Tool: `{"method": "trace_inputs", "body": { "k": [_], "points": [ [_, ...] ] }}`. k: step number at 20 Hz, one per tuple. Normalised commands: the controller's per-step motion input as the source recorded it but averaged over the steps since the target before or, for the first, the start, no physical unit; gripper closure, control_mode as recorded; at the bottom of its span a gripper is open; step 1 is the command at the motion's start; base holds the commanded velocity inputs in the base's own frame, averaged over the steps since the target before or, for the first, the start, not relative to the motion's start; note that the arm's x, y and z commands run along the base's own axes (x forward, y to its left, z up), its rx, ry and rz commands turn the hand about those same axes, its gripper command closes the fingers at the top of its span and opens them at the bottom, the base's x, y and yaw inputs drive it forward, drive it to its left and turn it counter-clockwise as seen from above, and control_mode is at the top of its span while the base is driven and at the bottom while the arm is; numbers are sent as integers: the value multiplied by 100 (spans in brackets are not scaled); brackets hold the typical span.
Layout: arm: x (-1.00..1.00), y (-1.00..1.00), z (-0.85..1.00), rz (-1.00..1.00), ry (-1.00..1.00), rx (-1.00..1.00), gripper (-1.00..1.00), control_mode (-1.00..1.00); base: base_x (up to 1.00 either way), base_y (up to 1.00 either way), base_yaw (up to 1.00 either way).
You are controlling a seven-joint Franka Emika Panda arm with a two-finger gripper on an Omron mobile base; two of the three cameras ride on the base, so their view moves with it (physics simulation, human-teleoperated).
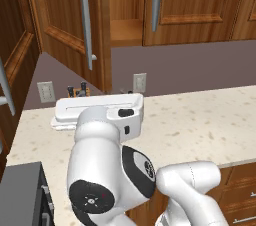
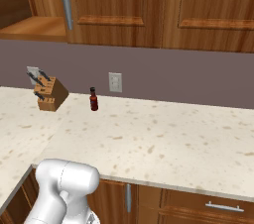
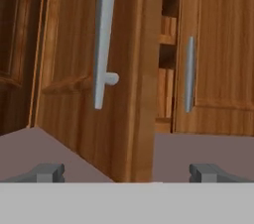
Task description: Close all open cabinet doors.
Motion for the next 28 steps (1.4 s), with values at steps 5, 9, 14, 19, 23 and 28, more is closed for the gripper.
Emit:
{"method": "trace_inputs", "body": {
  "k": [5, 9, 14, 19, 23, 28],
  "points": [
    [31, 45, -15, 0, 0, 0, -100, -100, 0, 0, 0],
    [28, 41, -7, 0, 0, 0, -100, -100, 0, 0, 0],
    [24, 23, 0, 0, 0, 0, -100, -100, 0, 0, 0],
    [23, 17, 0, 0, 0, 0, -100, -100, 0, 0, 0],
    [2, 0, 0, -4, -2, 0, -100, -100, 0, 0, 0],
    [11, -9, 5, -8, -7, 0, -100, -100, 0, 0, 0]
  ]
}}
